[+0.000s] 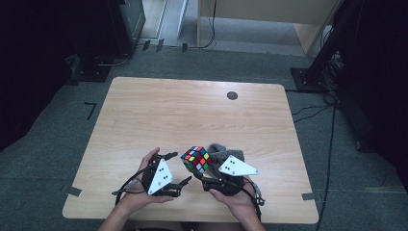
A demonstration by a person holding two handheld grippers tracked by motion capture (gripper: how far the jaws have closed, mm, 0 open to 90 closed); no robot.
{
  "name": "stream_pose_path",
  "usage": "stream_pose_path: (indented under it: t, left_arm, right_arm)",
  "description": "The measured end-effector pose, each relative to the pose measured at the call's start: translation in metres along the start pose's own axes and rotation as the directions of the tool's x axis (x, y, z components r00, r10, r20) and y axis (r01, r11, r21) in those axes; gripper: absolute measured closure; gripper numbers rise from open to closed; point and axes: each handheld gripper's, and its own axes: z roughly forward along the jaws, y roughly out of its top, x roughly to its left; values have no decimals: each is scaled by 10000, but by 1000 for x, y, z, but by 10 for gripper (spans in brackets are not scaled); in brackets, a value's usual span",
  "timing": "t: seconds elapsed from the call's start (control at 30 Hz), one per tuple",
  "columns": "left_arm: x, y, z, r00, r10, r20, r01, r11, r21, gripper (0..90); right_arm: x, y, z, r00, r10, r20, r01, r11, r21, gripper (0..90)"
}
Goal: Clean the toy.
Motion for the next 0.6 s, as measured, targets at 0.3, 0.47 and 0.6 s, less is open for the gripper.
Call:
stream_pose_path:
  t: [0.3,0.47,0.6]
  left_arm:
    - [-9,2,2,9977,618,-267,-622,9980,-119,157]
    - [-13,2,1,9942,931,-545,-947,9951,-279,193]
    - [-17,1,2,9888,1288,-752,-1313,9909,-287,256]
  right_arm:
    - [10,5,4,9955,944,-46,-939,9933,670,345]
    - [11,4,8,9907,1361,88,-1362,9842,1129,344]
    - [11,3,10,9841,1776,72,-1769,9747,1368,344]
